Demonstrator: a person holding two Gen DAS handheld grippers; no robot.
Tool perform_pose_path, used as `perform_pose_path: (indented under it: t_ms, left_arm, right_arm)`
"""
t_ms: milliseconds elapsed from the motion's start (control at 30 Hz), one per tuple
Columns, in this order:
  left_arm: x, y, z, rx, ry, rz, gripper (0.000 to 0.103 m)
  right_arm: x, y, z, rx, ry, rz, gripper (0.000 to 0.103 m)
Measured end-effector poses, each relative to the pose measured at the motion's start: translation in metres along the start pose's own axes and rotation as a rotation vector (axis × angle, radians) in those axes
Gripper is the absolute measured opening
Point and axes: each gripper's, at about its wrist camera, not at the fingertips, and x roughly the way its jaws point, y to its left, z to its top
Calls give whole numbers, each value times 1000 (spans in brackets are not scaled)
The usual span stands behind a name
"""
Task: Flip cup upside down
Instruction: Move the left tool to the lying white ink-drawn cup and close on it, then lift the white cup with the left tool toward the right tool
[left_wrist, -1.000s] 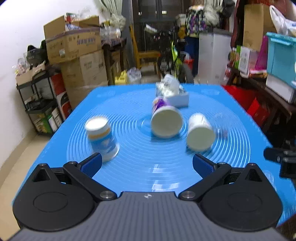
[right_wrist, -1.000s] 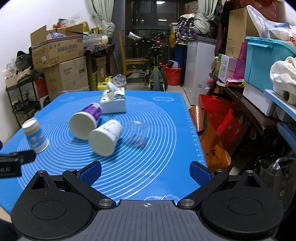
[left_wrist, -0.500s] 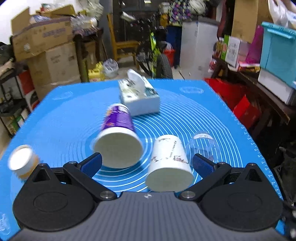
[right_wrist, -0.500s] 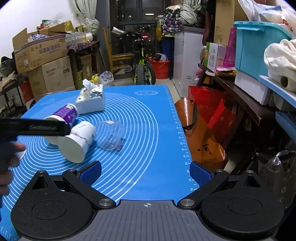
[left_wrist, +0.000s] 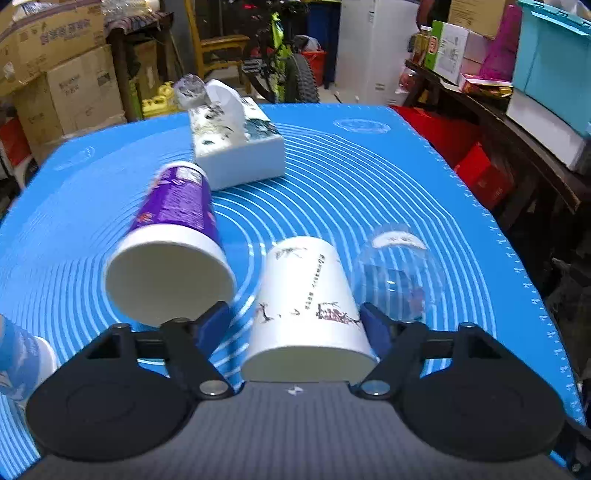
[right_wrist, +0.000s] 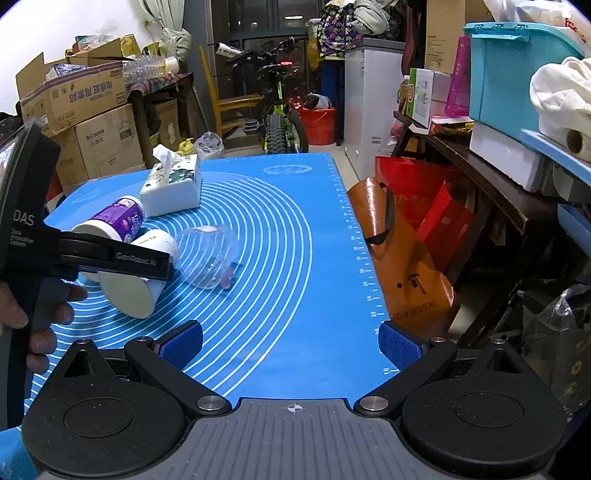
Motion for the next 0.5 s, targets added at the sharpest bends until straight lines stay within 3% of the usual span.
perform_pose_path:
  t_ms: [200,500]
  left_arm:
    - [-7,-4,-1,29,-2,-25,56]
    - [-44,14,-18,12,20,-31,55]
  right_arm:
    - [-4,1,2,-1,-4,-1,101]
    - [-13,3,3,6,-16,8,101]
